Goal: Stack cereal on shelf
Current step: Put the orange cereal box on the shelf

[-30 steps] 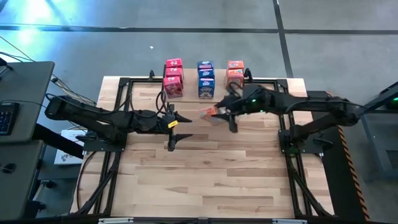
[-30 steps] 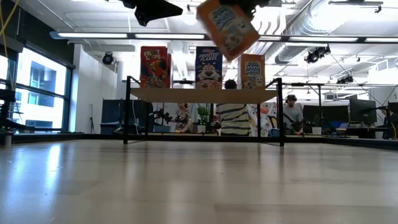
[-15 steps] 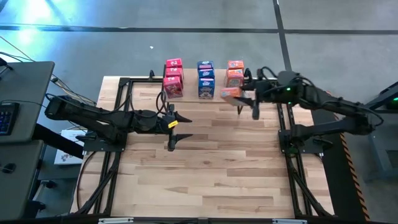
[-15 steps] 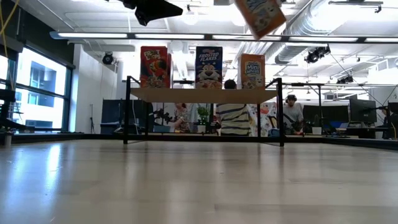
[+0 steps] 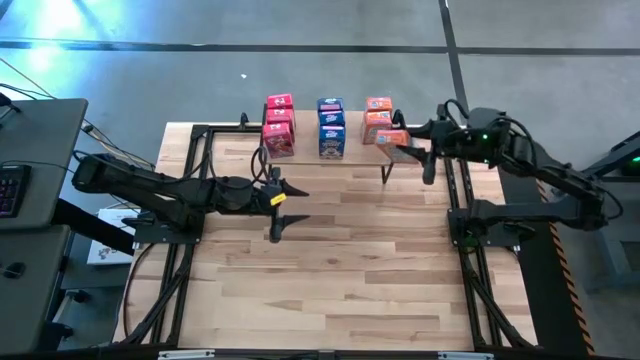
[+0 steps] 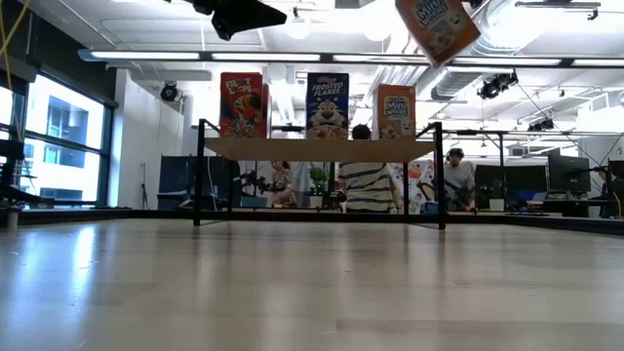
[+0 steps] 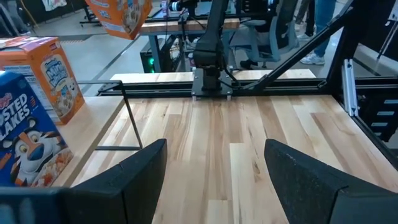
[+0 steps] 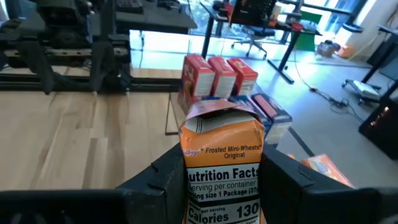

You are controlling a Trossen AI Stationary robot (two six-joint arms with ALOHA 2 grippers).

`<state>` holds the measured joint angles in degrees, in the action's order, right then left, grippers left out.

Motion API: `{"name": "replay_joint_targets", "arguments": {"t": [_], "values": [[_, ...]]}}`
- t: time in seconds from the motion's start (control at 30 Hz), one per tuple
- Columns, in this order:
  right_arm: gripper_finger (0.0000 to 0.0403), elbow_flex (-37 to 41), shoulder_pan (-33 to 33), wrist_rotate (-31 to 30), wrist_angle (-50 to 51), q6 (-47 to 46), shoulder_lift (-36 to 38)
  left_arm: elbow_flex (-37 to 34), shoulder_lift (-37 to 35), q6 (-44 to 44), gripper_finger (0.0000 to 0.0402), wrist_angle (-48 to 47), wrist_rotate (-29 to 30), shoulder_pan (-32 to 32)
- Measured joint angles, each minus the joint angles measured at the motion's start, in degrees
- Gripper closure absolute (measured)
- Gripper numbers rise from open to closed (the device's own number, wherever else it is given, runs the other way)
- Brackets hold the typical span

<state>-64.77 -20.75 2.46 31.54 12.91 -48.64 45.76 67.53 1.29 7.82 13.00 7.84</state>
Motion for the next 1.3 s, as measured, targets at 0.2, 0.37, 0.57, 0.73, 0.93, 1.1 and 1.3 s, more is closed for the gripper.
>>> {"name": "replay_joint_targets", "arguments": {"t": [0.2, 0.37, 0.57, 0.73, 0.93, 1.1, 1.3], "values": [[0.0254, 7.5, -2.2, 0.4, -6.5, -0.4, 2.4, -0.1, -4.2, -0.6, 0.014, -6.3, 0.0, -2.5], [0.0254, 16.0, -3.8, 4.5, -14.5, -1.5, 6.6, -0.1, -10.0, -0.6, 0.014, -11.5, -1.0, -3.7], [0.0254, 24.9, -5.5, 6.8, -27.3, -1.6, 10.6, -0.1, -15.7, 1.5, 0.014, -16.1, -1.1, -3.8], [0.0254, 31.7, -8.1, 10.6, -38.0, -4.2, 11.8, -0.1, -19.6, 1.9, 0.014, -20.9, -1.5, -3.7], [0.0254, 38.6, -11.7, 14.7, -50.3, -9.3, 11.6, -0.2, -23.8, 2.0, 0.014, -24.9, -5.9, -3.7], [0.0254, 42.5, -13.2, 17.9, -58.1, -12.6, 11.6, -5.9, -28.9, 2.1, 0.014, -21.4, -6.7, -3.7], [0.0254, 43.1, -13.3, 18.0, -59.3, -13.0, 11.5, -15.4, -37.9, 1.1, 0.014, -17.5, -6.5, -3.7]]}}
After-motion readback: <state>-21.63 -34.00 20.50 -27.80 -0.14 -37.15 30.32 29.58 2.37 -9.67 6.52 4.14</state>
